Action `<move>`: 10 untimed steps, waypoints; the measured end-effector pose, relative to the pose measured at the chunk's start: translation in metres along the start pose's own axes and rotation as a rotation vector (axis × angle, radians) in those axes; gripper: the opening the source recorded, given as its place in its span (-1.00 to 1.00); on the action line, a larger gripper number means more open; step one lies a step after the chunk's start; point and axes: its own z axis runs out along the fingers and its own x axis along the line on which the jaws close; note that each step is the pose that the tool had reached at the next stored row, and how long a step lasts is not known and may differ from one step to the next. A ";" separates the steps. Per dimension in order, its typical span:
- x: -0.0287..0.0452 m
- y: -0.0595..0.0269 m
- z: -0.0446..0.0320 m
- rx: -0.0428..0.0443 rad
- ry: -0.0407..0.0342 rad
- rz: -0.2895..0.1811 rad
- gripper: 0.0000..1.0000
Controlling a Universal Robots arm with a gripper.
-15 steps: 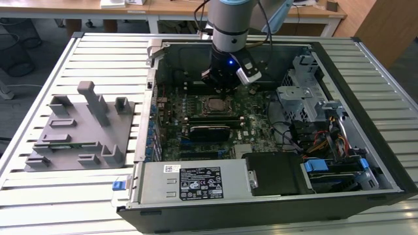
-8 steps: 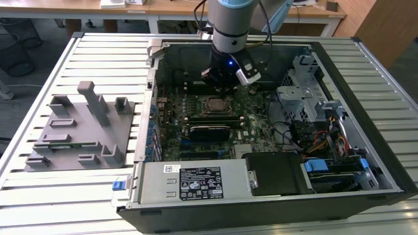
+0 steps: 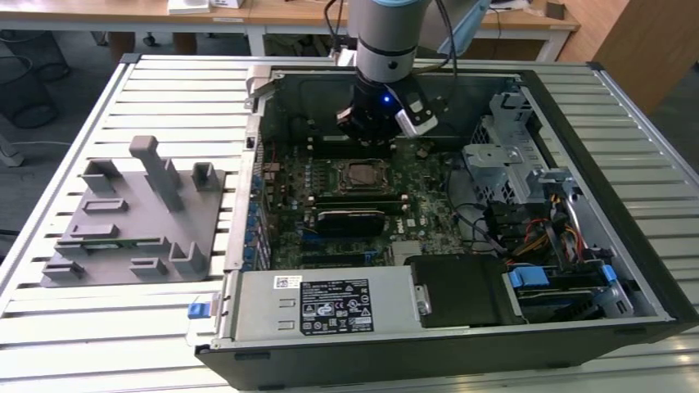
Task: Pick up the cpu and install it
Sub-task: 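Install the first cpu locking lever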
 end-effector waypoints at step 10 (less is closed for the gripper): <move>0.0004 -0.0050 -0.0041 0.0010 0.0002 0.000 -0.79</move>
